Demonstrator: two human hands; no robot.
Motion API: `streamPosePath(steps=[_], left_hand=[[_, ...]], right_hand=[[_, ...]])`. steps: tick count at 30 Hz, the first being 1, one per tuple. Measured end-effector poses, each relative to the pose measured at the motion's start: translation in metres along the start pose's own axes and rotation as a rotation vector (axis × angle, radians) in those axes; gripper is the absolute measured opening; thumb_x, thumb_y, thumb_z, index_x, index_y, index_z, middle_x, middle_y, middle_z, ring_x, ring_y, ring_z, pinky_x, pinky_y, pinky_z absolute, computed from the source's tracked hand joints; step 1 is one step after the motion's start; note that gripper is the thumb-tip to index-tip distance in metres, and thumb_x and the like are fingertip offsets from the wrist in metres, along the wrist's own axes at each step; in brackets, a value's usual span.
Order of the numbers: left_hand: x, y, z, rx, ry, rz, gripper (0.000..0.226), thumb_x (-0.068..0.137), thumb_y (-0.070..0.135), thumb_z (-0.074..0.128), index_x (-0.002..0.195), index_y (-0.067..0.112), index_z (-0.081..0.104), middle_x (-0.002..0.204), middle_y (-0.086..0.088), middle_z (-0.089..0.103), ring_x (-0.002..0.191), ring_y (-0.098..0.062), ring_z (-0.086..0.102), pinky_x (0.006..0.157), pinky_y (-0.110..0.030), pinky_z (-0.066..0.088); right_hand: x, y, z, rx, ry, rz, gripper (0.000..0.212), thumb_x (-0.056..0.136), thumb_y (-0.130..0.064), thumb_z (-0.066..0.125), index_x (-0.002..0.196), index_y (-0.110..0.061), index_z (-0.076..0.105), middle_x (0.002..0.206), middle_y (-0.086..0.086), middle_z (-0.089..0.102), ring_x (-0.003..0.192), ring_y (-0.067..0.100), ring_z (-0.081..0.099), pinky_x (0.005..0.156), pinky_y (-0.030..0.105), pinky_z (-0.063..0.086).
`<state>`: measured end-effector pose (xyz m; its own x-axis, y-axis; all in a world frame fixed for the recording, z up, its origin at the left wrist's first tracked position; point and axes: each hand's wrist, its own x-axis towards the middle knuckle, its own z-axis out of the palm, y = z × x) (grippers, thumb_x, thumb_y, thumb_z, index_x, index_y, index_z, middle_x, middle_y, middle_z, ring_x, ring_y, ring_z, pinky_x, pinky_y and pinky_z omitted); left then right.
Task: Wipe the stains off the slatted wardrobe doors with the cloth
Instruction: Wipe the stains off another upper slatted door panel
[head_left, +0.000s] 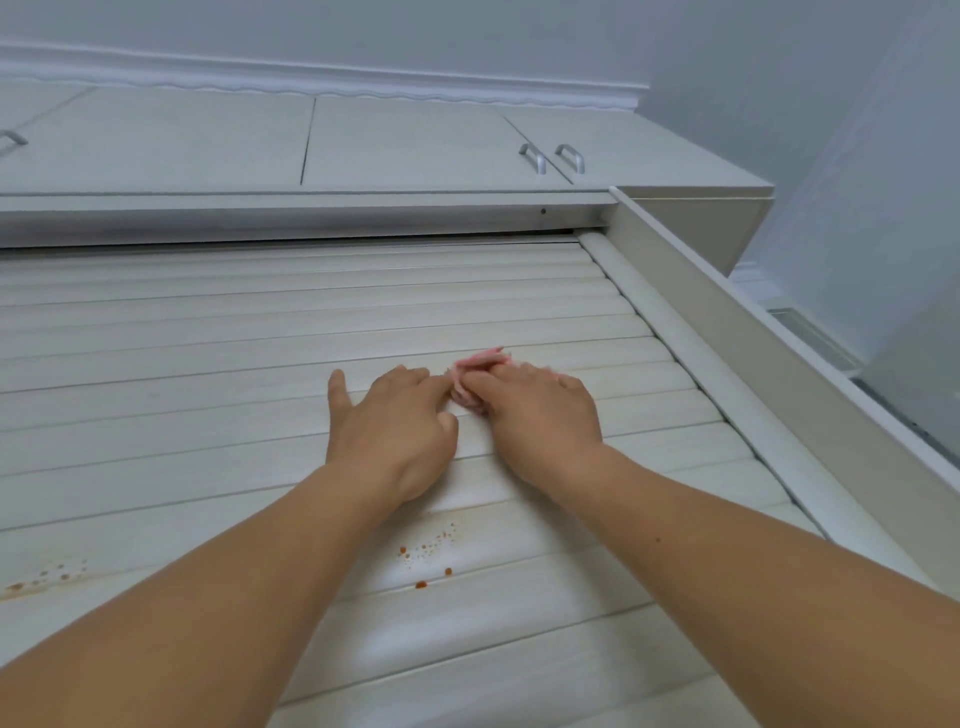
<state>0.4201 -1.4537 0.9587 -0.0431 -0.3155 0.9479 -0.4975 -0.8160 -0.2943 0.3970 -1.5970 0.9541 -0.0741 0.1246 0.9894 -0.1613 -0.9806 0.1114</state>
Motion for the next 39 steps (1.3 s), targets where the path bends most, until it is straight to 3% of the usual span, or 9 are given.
streamPosePath(steps=[4, 9, 14, 19, 21, 24, 29, 36, 39], left_hand=[[0.002, 0.012, 0.005, 0.023, -0.006, -0.014, 0.041, 0.094, 0.026, 0.026, 0.131, 0.029, 0.042, 0.138, 0.007, 0.04, 0.134, -0.014, 0.027, 0.112, -0.057, -0.003], [0.005, 0.012, 0.004, 0.094, 0.02, -0.009, 0.04, 0.093, 0.026, 0.026, 0.129, 0.03, 0.042, 0.134, 0.006, 0.044, 0.127, -0.019, 0.037, 0.113, -0.055, 0.001], [0.007, 0.012, 0.007, 0.101, 0.057, -0.01, 0.042, 0.091, 0.028, 0.03, 0.131, 0.03, 0.042, 0.133, 0.005, 0.046, 0.126, -0.02, 0.039, 0.113, -0.053, 0.003], [0.008, 0.012, 0.009, 0.12, 0.073, -0.009, 0.043, 0.092, 0.028, 0.029, 0.133, 0.03, 0.042, 0.133, 0.005, 0.046, 0.126, -0.021, 0.039, 0.114, -0.051, 0.002], [0.008, 0.012, 0.009, 0.131, 0.073, -0.012, 0.043, 0.092, 0.029, 0.028, 0.133, 0.03, 0.041, 0.133, 0.005, 0.046, 0.125, -0.02, 0.04, 0.113, -0.051, 0.003], [0.009, 0.012, 0.009, 0.148, 0.077, -0.012, 0.042, 0.092, 0.029, 0.028, 0.13, 0.03, 0.043, 0.131, 0.005, 0.047, 0.124, -0.02, 0.041, 0.113, -0.052, 0.005], [0.007, 0.012, 0.009, 0.163, 0.077, -0.013, 0.041, 0.092, 0.029, 0.027, 0.128, 0.031, 0.045, 0.13, 0.006, 0.048, 0.123, -0.018, 0.042, 0.113, -0.052, 0.004], [0.005, 0.012, 0.006, 0.16, 0.043, -0.001, 0.041, 0.092, 0.028, 0.027, 0.128, 0.032, 0.047, 0.131, 0.008, 0.047, 0.121, -0.016, 0.044, 0.113, -0.054, 0.002], [0.004, 0.014, 0.006, 0.16, 0.032, -0.007, 0.04, 0.091, 0.028, 0.026, 0.125, 0.031, 0.049, 0.129, 0.008, 0.048, 0.12, -0.016, 0.045, 0.112, -0.054, 0.001]], right_hand=[[-0.007, 0.042, -0.01, -0.081, -0.008, 0.095, 0.036, 0.091, -0.017, 0.038, 0.116, -0.039, 0.049, 0.127, -0.008, 0.051, 0.115, 0.024, 0.048, 0.09, 0.039, 0.032], [-0.019, 0.105, -0.028, -0.199, -0.056, 0.283, 0.038, 0.094, -0.016, 0.034, 0.118, -0.04, 0.049, 0.136, -0.007, 0.042, 0.119, 0.025, 0.041, 0.093, 0.04, 0.031], [-0.018, 0.123, -0.033, -0.215, -0.103, 0.436, 0.031, 0.09, -0.008, 0.036, 0.104, -0.032, 0.051, 0.135, -0.004, 0.043, 0.116, 0.027, 0.04, 0.087, 0.037, 0.03], [-0.009, 0.084, -0.018, -0.09, -0.027, 0.262, 0.034, 0.088, -0.004, 0.038, 0.098, -0.035, 0.046, 0.131, -0.007, 0.044, 0.111, 0.025, 0.041, 0.087, 0.038, 0.039], [-0.003, 0.062, -0.014, -0.008, -0.025, 0.148, 0.037, 0.091, -0.007, 0.038, 0.107, -0.039, 0.048, 0.134, -0.01, 0.041, 0.112, 0.025, 0.039, 0.089, 0.043, 0.041], [-0.003, 0.046, -0.004, 0.051, 0.022, -0.001, 0.037, 0.097, -0.017, 0.037, 0.127, -0.036, 0.049, 0.138, -0.011, 0.041, 0.114, 0.024, 0.041, 0.089, 0.036, 0.035], [-0.04, 0.073, 0.007, 0.189, 0.112, -0.137, 0.031, 0.094, -0.013, 0.043, 0.117, -0.025, 0.06, 0.123, -0.003, 0.056, 0.108, 0.025, 0.051, 0.087, 0.041, 0.044], [-0.047, 0.114, -0.024, 0.017, 0.025, 0.372, 0.041, 0.091, -0.002, 0.037, 0.119, -0.025, 0.056, 0.126, -0.001, 0.055, 0.109, 0.029, 0.054, 0.082, 0.035, 0.041], [-0.047, 0.095, -0.026, -0.037, -0.005, 0.415, 0.034, 0.084, 0.003, 0.036, 0.099, -0.024, 0.049, 0.117, 0.004, 0.058, 0.103, 0.032, 0.055, 0.083, 0.039, 0.046]])
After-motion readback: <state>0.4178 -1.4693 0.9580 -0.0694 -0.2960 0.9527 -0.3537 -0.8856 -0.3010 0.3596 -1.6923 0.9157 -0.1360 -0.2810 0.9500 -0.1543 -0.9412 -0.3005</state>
